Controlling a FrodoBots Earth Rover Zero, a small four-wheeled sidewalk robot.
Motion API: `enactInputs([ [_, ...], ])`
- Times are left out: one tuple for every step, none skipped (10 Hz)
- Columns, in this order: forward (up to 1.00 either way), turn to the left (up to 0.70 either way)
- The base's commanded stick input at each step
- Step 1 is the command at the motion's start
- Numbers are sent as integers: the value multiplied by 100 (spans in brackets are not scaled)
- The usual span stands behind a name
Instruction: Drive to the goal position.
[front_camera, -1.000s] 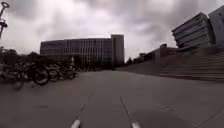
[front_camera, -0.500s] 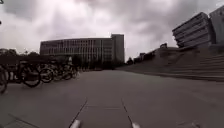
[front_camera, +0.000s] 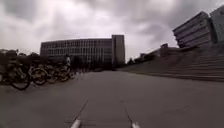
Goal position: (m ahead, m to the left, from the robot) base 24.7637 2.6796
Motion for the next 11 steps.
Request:
enactInputs([
  [100, -21],
  [100, -9],
  [100, -7],
  [100, -11],
  [100, -3],
  [100, -6],
  [100, -8],
  [100, -3],
  [100, 0],
  [100, 0],
  [100, 0],
])
